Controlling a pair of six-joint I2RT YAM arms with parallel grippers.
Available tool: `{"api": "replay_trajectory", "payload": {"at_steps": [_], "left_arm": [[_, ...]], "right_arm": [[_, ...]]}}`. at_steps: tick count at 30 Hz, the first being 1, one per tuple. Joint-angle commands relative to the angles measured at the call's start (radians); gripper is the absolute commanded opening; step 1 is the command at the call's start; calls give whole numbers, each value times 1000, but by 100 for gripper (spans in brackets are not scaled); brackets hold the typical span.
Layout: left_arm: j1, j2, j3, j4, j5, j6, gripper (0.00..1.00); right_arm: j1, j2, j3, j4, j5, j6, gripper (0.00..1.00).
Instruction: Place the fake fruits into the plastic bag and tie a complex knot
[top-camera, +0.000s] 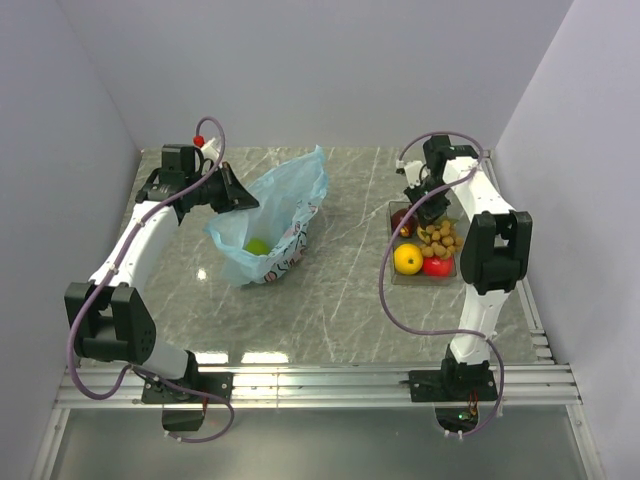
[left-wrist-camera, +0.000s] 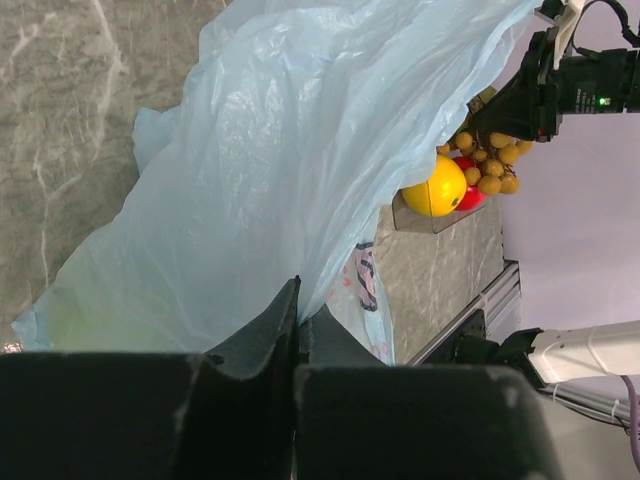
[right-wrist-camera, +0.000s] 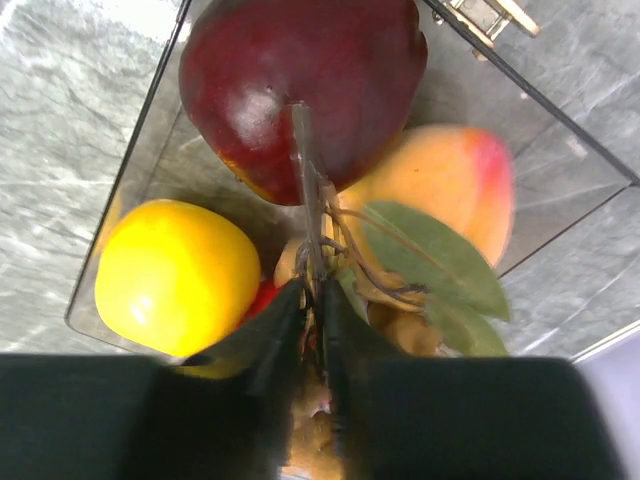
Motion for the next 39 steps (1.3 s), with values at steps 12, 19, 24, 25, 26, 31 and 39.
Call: {"api": "replay_trajectory", "payload": {"at_steps": [12,19,24,25,26,31,39], "left_arm": [[2,-12,4,20,67,4,4],[20,3,-13,63,185,-35,0],[48,12,-21,101,236,-87,0],[51,15,-22,114,253,-93,0],[56,17,-27,121,264,-98,0],[73,34,-34,151,317,-128,0],[122,75,-7,166,353,-148,0]], "right_arm": [[-37,-268,193,-46,-100,54,0],[-26,-400,240,166,-307,245,0],[59,-370,336,317,-424,374,0],[95,-385,324,363,-462,400,0],[119,-396,272,473,-470,426,0],[266,-492,36,861,-452,606,0],[474,-471,-176,1276,-349,736,0]]}}
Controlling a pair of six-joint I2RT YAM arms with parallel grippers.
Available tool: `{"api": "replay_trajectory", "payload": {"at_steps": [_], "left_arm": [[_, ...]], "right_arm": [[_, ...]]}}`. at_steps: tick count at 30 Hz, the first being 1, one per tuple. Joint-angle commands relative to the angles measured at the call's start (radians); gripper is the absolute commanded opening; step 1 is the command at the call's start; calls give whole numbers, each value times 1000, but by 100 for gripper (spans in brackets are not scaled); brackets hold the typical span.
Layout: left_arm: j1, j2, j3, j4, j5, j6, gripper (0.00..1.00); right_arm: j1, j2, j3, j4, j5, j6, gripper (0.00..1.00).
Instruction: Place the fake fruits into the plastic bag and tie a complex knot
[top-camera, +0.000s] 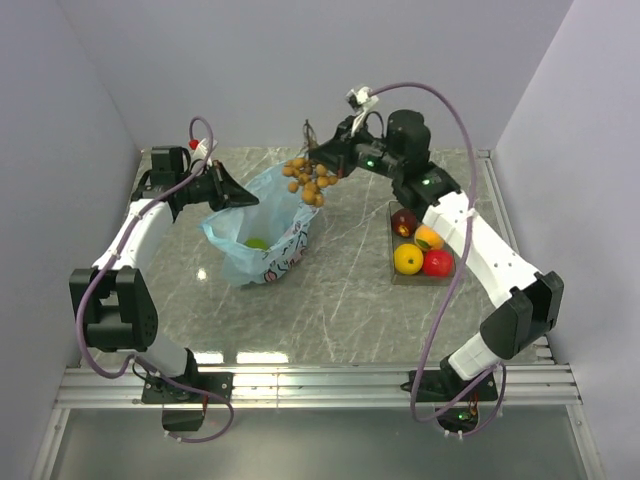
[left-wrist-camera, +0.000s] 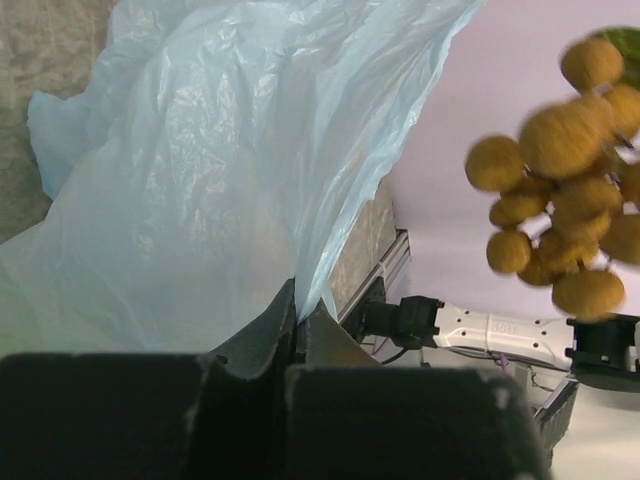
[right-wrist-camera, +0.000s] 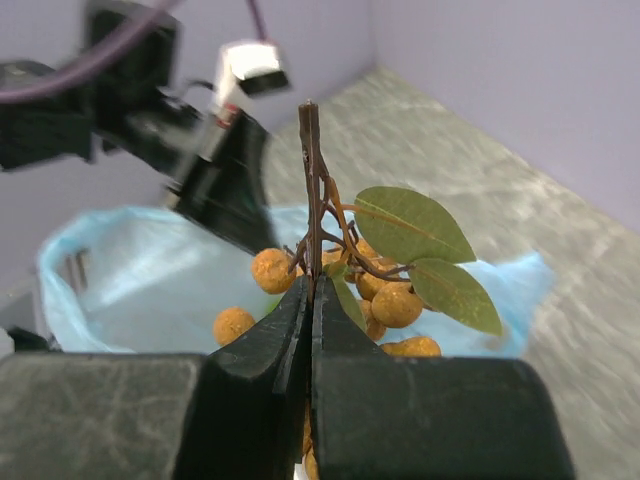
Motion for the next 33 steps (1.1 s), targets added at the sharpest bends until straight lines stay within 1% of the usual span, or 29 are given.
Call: {"api": "replay_trajectory", "payload": {"at_steps": [1,2,3,5,7,11,13,17,22,23,25,29,30,32,33], "left_arm": [[35,17,27,46,53,-19,0],[42,18,20,55,59,-26,0],[49,21,13,70,79,-52,0],[57,21,0,101,90,-71,0],[66,22,-4,112,103,-83,0],[74,24,-8,121,114,-95,0],[80,21,-11,126,116,-105,0],[97,24,-13,116,110,-102,0],[121,37,-5,101,108,-80,0],[120,37,-2,99,105,-80,0],[126,37,1,95,102,-69,0],[128,34,6,87,105,-54,0],[126,31,3,90,108,-54,0],[126,27,-4,101,108,-56,0],[128,25,-2,95,108,-48,0]], "right_arm": [[59,-9,-39,308,76,88,0],[71,3,-57,360,98,99,0],[91,27,-63,383,142,136,0],[105,60,-76,440,184,174,0],[131,104,-83,478,245,214,0],[177,172,-100,544,311,254,0],[204,198,-123,560,340,249,0],[235,212,-197,581,330,226,0],[269,169,-299,578,310,150,2],[275,160,-313,578,314,135,0],[287,129,-361,589,316,101,0],[297,101,-389,589,310,50,0],[300,113,-377,572,308,36,13],[301,130,-329,522,282,29,35],[301,145,-312,502,275,22,62]]}}
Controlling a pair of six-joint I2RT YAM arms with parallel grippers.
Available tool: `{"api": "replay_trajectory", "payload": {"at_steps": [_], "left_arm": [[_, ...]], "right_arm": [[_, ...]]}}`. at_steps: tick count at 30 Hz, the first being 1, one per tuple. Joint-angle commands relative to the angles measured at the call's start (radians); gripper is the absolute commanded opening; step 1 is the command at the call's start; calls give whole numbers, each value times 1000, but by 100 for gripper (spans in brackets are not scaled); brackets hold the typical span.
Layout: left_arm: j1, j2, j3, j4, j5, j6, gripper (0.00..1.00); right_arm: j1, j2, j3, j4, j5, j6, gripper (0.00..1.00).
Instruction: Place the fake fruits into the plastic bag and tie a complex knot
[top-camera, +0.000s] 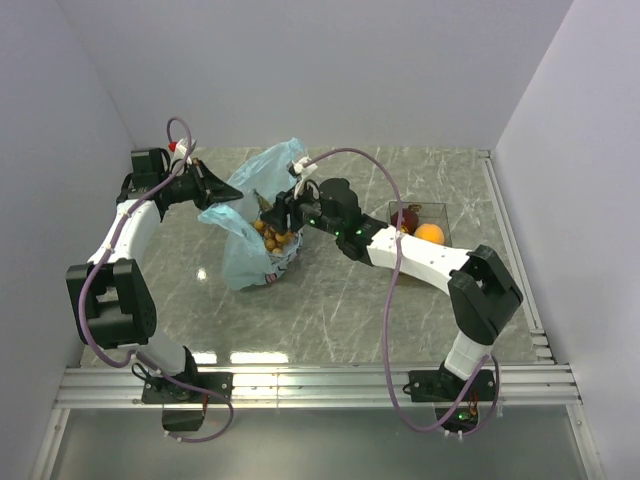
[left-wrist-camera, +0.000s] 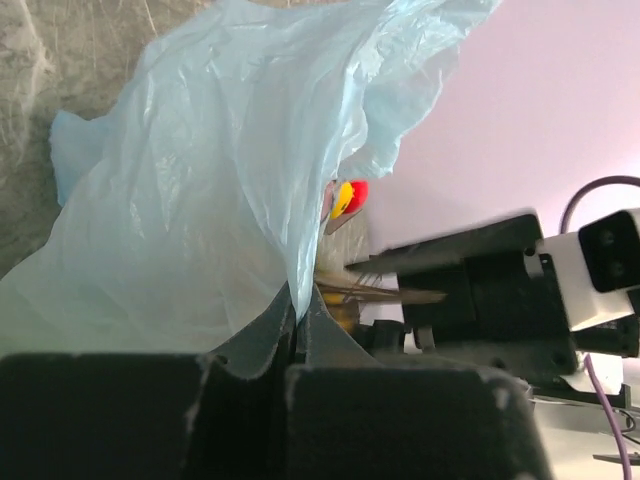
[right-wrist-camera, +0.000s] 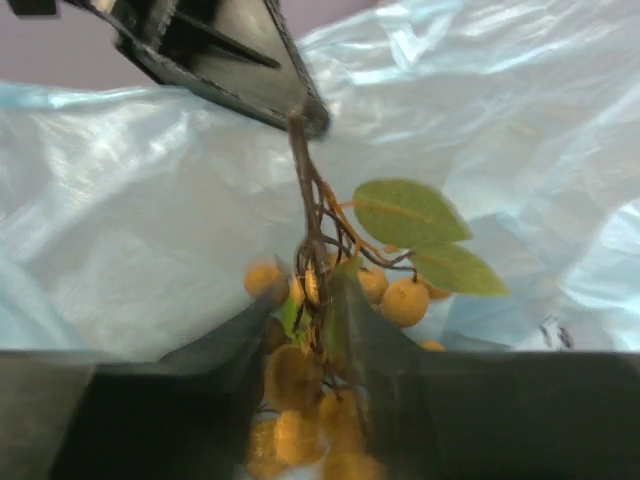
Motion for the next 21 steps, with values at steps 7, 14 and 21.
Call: {"api": "replay_trajectory", "payload": {"at_steps": [7,14,21], "left_arm": [[1,-29,37,-33,15,94,0],[2,-18,87,-130,-16,215,0],[2,-27,119,-223,-57,319,1]], "right_arm": [[5,-5,217,-206,-93,-71,85],[-64,-54,430,-644,-239,-176,88],[-432,-206,389,-1104,-388,-421,94]]}}
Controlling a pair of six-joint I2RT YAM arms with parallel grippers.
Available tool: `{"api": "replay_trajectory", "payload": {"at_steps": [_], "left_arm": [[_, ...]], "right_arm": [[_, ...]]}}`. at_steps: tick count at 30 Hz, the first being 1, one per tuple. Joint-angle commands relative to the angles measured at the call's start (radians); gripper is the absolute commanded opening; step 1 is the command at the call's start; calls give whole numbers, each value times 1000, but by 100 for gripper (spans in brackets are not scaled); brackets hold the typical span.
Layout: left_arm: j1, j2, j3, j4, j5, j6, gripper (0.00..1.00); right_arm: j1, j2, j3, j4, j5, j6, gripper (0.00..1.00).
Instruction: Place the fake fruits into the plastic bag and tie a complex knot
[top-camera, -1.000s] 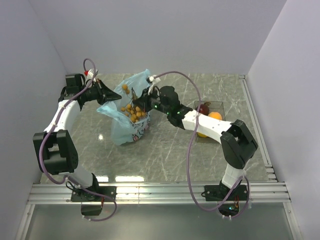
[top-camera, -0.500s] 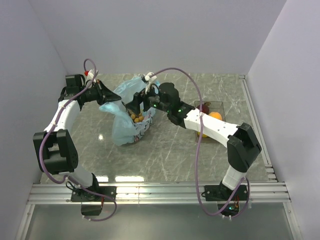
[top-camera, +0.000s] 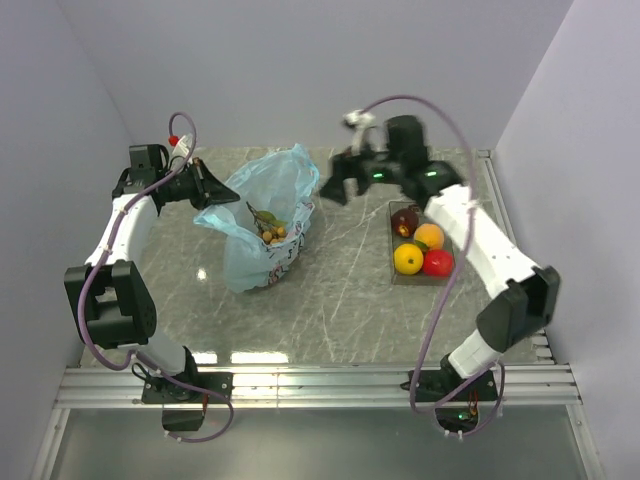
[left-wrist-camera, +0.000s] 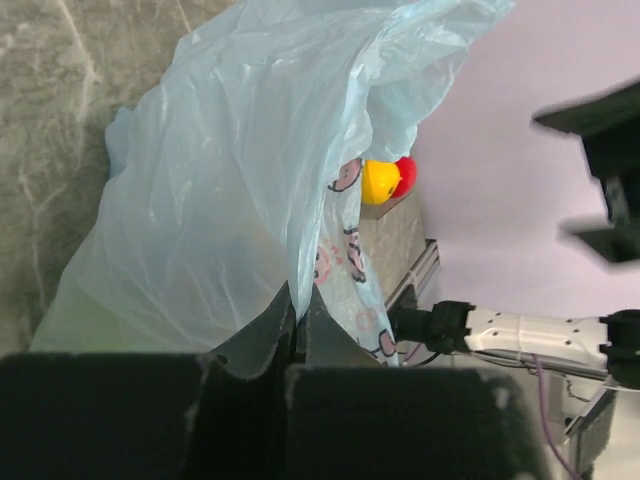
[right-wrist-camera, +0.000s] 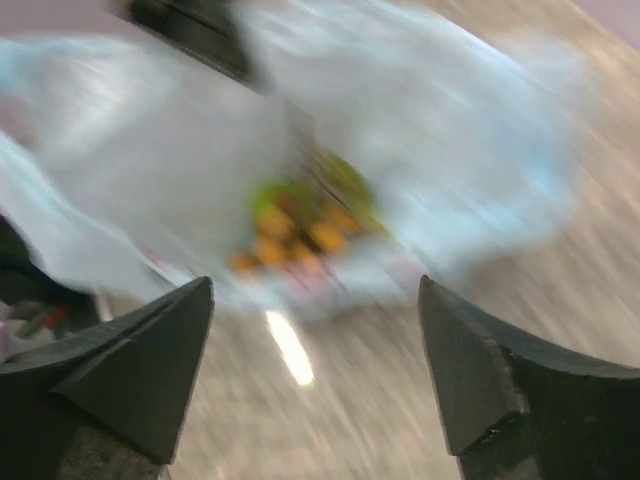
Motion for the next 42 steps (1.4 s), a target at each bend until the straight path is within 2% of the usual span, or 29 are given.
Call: {"api": "replay_trajectory", "payload": {"at_steps": [1,7,11,17,26,37,42], "left_arm": [[1,-34,44,-56,-27,93,0],[1,-52,27,-43,-25,95,1],[1,-38,53,-70,-21,122,1],[1,-29,68,-99,-28,142,1],[1,-21,64,-105,-31,145,1],[-1,-9,65,-107,-36,149,1],[1,-11,61,-116,-36,155,1]], "right_arm": [[-181,-112,-41,-389,-16,-204,95],[-393,-134,-175,-447,252,-352,95],[-457,14,-120,-456,325,-416,94],[-465,234,17,-481,359,-412,93],[-463,401,110,-450,353,-407,93],[-447,489,84,-390,325,-392,93],[-450,500,60,-372,343,-398,82]]}}
